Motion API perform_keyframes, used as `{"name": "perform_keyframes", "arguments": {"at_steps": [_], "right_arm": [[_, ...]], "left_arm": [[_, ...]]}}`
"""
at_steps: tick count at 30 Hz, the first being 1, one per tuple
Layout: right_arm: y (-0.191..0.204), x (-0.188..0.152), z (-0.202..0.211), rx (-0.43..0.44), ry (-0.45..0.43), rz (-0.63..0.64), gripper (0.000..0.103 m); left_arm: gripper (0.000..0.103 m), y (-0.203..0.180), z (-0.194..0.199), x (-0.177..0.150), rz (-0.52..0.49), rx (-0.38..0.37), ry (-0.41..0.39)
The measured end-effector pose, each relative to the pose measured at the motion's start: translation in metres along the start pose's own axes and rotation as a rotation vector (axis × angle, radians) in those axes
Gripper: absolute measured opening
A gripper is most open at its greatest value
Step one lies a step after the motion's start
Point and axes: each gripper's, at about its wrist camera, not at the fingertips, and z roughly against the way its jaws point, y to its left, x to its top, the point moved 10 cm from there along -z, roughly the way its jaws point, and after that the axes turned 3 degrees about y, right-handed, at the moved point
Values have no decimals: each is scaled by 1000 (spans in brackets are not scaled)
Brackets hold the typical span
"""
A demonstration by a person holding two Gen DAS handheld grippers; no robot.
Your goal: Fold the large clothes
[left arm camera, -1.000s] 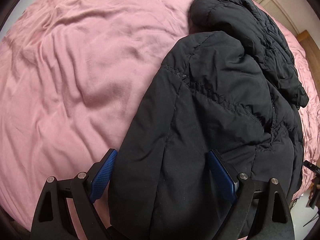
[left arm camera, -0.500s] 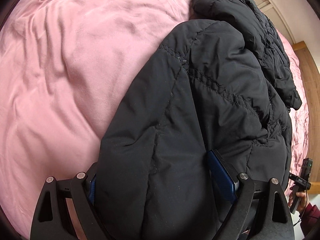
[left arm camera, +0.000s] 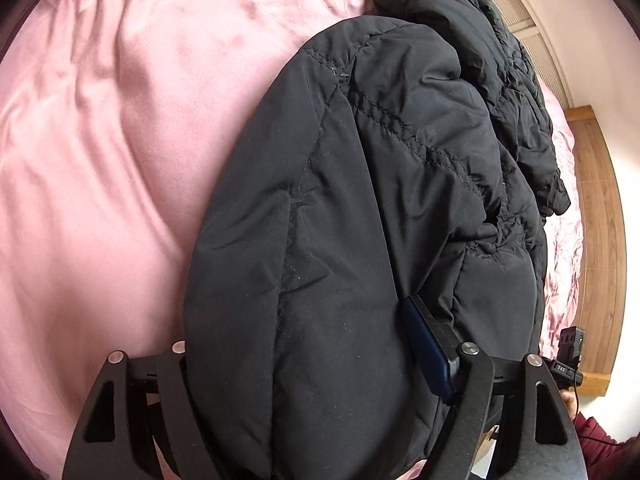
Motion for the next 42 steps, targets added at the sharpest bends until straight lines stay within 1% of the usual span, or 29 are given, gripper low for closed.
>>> {"name": "perform_keyframes", "arguments": {"at_steps": [1, 4, 8, 10, 11, 13, 15, 16, 18, 20, 24, 27, 30, 33, 35, 42], "right_arm": [[-2, -3, 1, 8, 0, -4, 66], [-3, -10, 6, 36, 2, -20, 53], [-5, -9, 11, 53, 19, -23, 53], [-2, -6, 11, 55, 29, -18, 52], [0, -4, 12, 54, 33, -14, 49], [5, -1, 10, 58, 35, -12, 31], [13, 0, 11, 71, 30, -9, 22], [15, 0, 12, 75, 29, -5, 19], [22, 2, 16, 80, 27, 7, 16], [32, 4, 21, 88, 16, 15, 15], [48, 12, 41, 105, -35, 25, 13], [58, 23, 60, 116, -87, 19, 13], [68, 37, 80, 116, -142, 16, 12], [78, 54, 102, 108, -201, 18, 12], [78, 66, 124, 104, -243, 16, 12], [99, 116, 189, 64, -391, -17, 12]], "left_arm": [[65, -2, -1, -2, 6, -8, 1], [55, -8, -3, -17, 23, -20, 4], [50, -20, -5, -30, 15, 3, 19], [41, -25, -3, -25, 4, 10, 28], [39, -27, -3, -27, -5, 18, 29], [27, -23, 6, -20, -22, 30, 30], [20, -30, 9, -20, -40, 42, 27], [19, -33, 11, -20, -52, 48, 26], [14, -45, 15, -18, -62, 42, 22], [13, -54, 23, -17, -58, 14, 13], [12, -65, 42, -7, -43, -40, -3], [12, -77, 56, 5, -62, -60, -19], [12, -98, 67, 26, -84, -73, -38], [11, -112, 86, 44, -107, -93, -59], [11, -121, 99, 57, -118, -116, -75], [11, -164, 143, 122, -204, -156, -136]]}}
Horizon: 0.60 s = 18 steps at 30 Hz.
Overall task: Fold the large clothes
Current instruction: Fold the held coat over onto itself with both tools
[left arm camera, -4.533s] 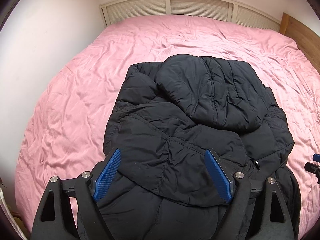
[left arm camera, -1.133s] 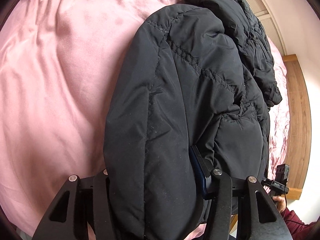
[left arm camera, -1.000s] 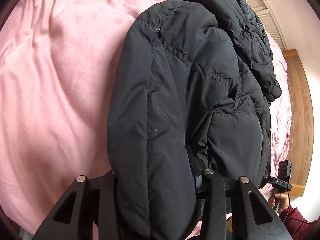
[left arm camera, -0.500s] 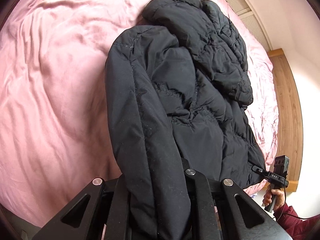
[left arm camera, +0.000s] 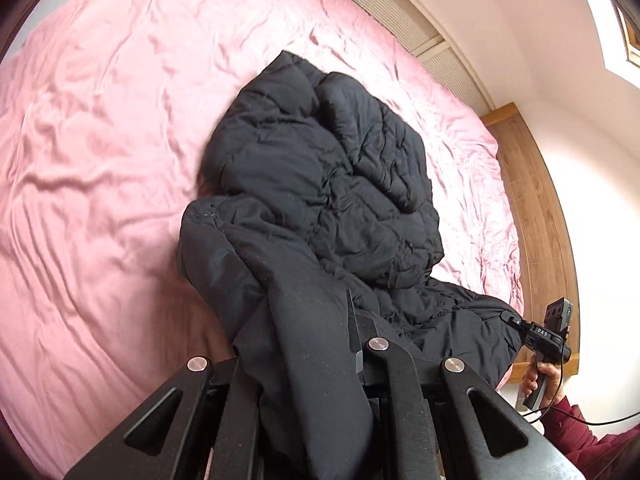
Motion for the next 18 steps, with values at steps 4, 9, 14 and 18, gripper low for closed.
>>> {"name": "perform_keyframes", "arguments": {"at_steps": [4, 9, 14, 18], "right_arm": [[7, 47, 14, -28, -66, -31, 12], [2, 108, 15, -66, -113, -47, 12], [-7, 176, 0, -67, -149, -82, 12], [-18, 226, -26, -54, -159, -138, 12]], "left_arm": [[11, -12, 5, 53, -25, -12, -39], [11, -16, -4, 119, -23, 25, -88], [11, -15, -26, 181, 10, 67, -156], [12, 0, -60, 225, 62, 127, -170]]}}
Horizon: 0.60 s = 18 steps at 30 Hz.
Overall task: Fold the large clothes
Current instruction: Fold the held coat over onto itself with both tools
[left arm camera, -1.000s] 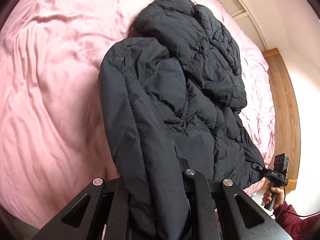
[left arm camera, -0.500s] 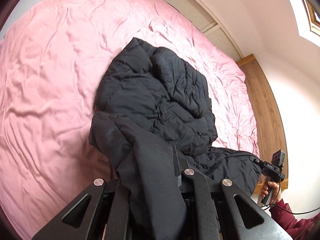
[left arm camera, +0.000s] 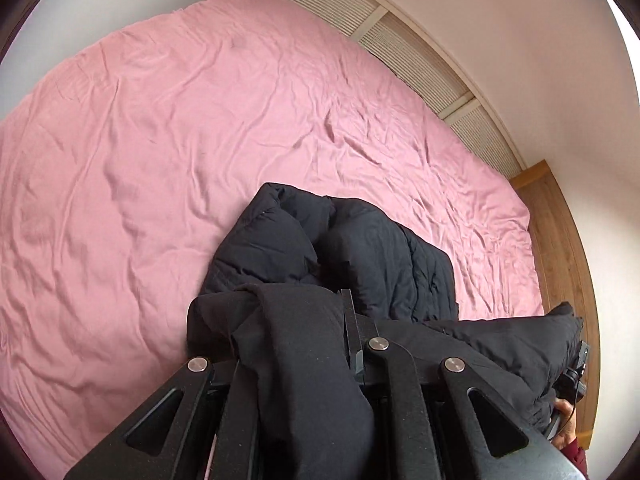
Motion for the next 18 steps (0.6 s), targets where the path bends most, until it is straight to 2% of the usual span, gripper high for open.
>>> {"name": "perform_keyframes", "arguments": {"at_steps": [4, 9, 18], "right_arm": [[-9, 36, -52, -16, 40, -69, 12], [-22, 59, -120, -65, 114, -111, 12], [-27, 82, -202, -127, 190, -102, 11]], "left_arm": [[12, 12, -53, 27, 52, 56, 30], [13, 21, -108, 51, 49, 136, 73], [16, 42, -168, 73, 88, 166, 87]]}}
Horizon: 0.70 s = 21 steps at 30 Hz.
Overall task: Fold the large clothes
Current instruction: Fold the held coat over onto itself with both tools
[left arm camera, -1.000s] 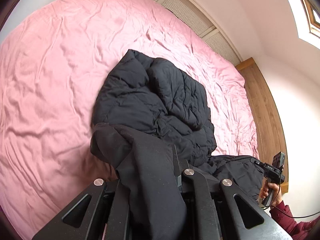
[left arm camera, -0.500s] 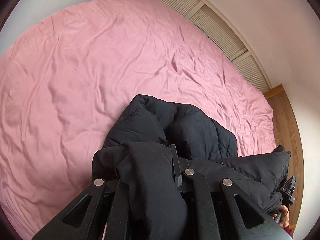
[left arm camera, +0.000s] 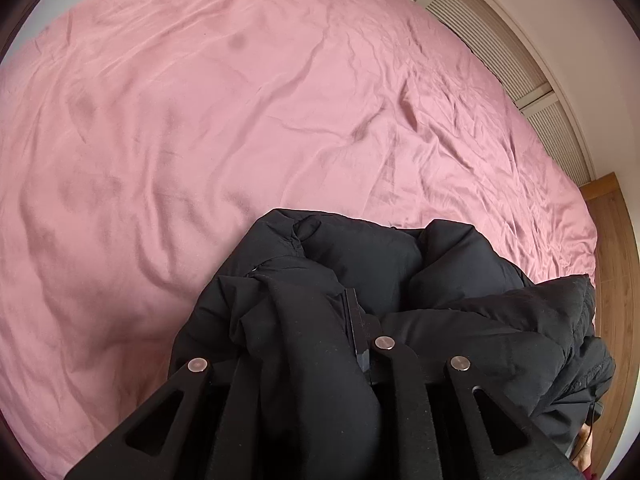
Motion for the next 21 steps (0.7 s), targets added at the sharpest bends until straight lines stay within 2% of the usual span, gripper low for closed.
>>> {"name": "perform_keyframes", "arguments": {"at_steps": [7, 11, 12, 14, 15, 16, 17, 18, 19, 21], "right_arm": [[1, 6, -36, -43, 18, 0, 12], [0, 6, -33, -15, 15, -29, 15], [0, 6, -30, -6, 16, -31, 17], [2, 7, -21, 20, 8, -37, 24], [3, 7, -16, 39, 0, -42, 33], [4, 8, -10, 60, -9, -47, 47], [6, 10, -4, 81, -19, -53, 56], [9, 11, 2, 102, -27, -57, 70], [13, 13, 7, 116, -36, -59, 78], [21, 16, 17, 129, -48, -47, 82]], "left_arm": [[17, 6, -22, -3, -4, 13, 19], [20, 7, -11, -3, 48, -56, 30], [26, 7, -5, -2, 67, -92, 34], [36, 5, 8, 1, 102, -160, 27], [43, 5, 15, 3, 121, -191, 19], [52, 4, 23, 5, 147, -228, 11], [56, 4, 32, 9, 176, -265, -1], [64, 5, 39, 12, 203, -287, -14], [67, 6, 46, 15, 229, -302, -26], [72, 9, 60, 22, 274, -336, -47]]}}
